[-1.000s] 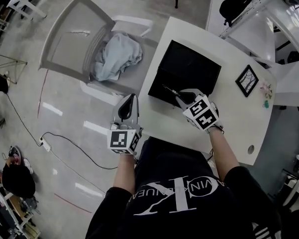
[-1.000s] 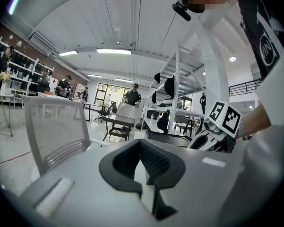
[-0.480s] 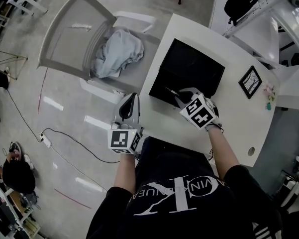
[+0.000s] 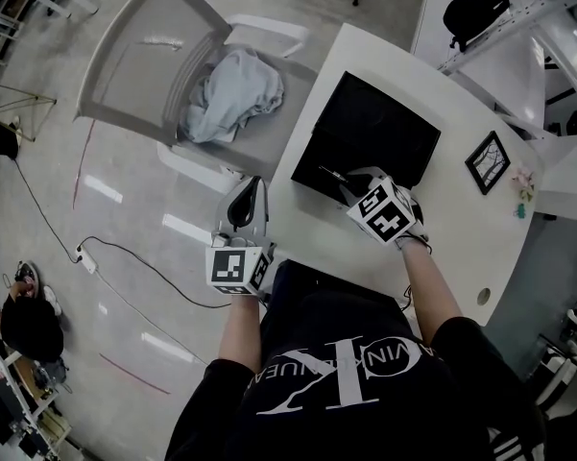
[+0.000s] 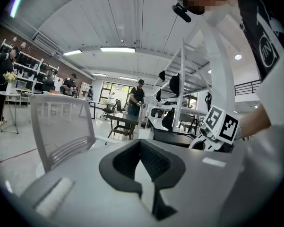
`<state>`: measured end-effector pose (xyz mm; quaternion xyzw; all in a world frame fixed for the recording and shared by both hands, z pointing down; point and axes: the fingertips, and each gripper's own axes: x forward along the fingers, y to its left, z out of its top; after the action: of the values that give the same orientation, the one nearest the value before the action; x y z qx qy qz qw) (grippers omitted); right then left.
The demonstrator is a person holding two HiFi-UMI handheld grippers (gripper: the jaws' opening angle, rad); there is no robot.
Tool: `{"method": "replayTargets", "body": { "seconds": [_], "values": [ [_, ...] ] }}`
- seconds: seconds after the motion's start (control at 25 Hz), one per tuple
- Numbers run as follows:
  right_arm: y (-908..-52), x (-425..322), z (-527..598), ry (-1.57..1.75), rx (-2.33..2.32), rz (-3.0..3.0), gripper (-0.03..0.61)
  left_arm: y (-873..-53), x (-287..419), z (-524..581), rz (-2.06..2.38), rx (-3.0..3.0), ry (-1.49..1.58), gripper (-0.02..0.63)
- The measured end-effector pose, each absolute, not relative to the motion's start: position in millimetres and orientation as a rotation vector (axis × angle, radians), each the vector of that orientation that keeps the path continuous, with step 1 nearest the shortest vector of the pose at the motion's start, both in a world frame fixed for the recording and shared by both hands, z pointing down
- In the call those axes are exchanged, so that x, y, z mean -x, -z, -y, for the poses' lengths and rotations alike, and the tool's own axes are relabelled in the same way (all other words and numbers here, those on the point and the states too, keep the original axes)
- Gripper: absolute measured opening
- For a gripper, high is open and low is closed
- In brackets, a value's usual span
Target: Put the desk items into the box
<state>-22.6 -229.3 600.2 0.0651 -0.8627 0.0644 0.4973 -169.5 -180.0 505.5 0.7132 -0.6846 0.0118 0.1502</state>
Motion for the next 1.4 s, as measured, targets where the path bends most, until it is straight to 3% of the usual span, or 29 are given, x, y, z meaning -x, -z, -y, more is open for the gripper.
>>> {"method": "replayTargets", "body": {
  "seconds": [1.4],
  "values": [
    [-553,-9,227,-0.207,-0.377,2.196,0.043,-484,147,171,1.926,-2.152,-0.015,0.011]
  ]
}}
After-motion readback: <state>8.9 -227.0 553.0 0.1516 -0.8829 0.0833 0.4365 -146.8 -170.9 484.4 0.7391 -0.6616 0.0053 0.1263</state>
